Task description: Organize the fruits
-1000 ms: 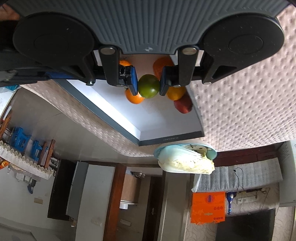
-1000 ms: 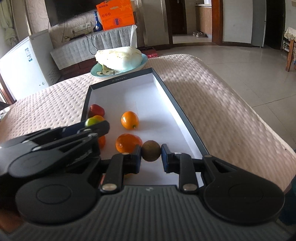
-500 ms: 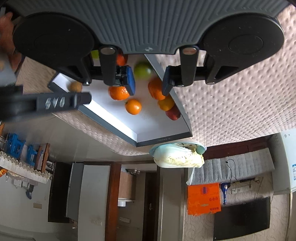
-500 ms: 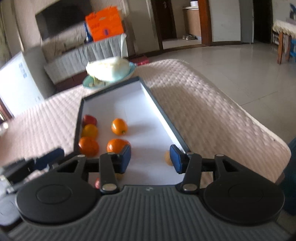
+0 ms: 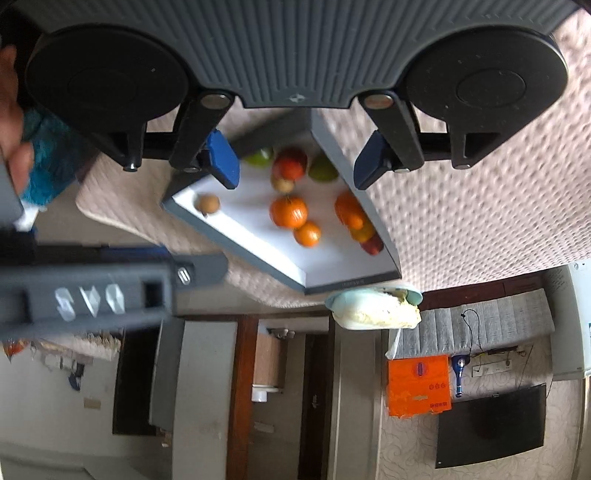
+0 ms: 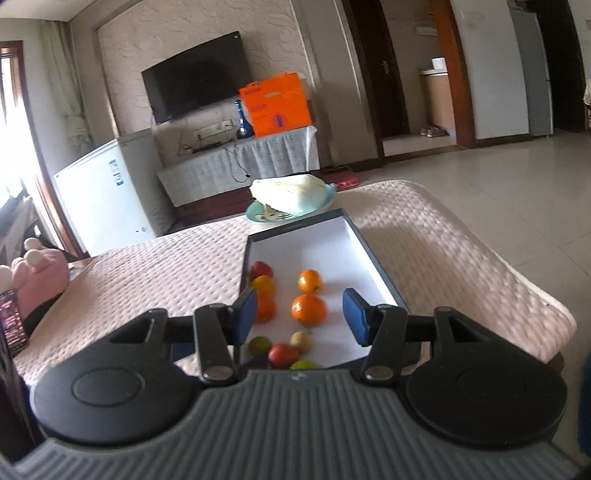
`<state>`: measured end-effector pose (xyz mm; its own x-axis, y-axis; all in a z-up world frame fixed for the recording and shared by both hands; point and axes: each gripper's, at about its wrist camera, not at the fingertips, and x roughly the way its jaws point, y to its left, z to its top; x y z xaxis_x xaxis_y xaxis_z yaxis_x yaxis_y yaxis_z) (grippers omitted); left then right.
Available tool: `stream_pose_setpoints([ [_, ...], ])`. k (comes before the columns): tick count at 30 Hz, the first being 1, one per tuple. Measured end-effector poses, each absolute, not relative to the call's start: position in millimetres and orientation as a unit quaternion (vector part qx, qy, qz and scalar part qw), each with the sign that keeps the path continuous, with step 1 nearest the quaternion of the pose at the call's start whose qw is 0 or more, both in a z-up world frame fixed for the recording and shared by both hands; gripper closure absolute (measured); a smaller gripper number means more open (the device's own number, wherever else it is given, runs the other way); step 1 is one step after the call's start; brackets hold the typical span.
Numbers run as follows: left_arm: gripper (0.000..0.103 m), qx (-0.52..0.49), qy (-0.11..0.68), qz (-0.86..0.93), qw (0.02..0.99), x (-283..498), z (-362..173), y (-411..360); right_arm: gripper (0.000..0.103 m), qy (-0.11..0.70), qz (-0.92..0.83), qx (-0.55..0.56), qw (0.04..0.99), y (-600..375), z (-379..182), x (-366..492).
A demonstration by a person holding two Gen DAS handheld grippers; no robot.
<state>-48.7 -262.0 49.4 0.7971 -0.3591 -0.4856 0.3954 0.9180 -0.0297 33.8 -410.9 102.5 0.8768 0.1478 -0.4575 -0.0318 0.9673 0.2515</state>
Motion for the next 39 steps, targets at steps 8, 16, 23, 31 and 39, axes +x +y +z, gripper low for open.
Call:
stream_pose_setpoints([
  [8,0.006,0.07,0.253,-0.182,0.948,-67.7,46.4,-262.4,0.049,0.237,0.051,0.161,0.957,-418.7,104.4,17.0],
  [16,0.0,0.032,0.231,-0.112,0.966,-61.7,56.8,-246.1,0.049,0.239,0.052,0.155,0.957,-414.2,102.3,5.5],
  [23,0.0,0.069,0.207,-0.066,0.974,-72.0,61.4,-254.9,0.049,0.23,0.047,0.169,0.957,-416.3,103.8,-5.3],
  [31,0.0,0.046,0.277,-0.121,0.952,-70.7,56.0,-254.5,0.049,0.256,0.028,0.174,0.951,-422.5,104.7,-23.3],
  [39,0.0,0.061,0.279,-0.126,0.95,-77.2,48.3,-263.8,0.049,0.267,0.021,0.17,0.948,-426.6,100.6,-23.3],
])
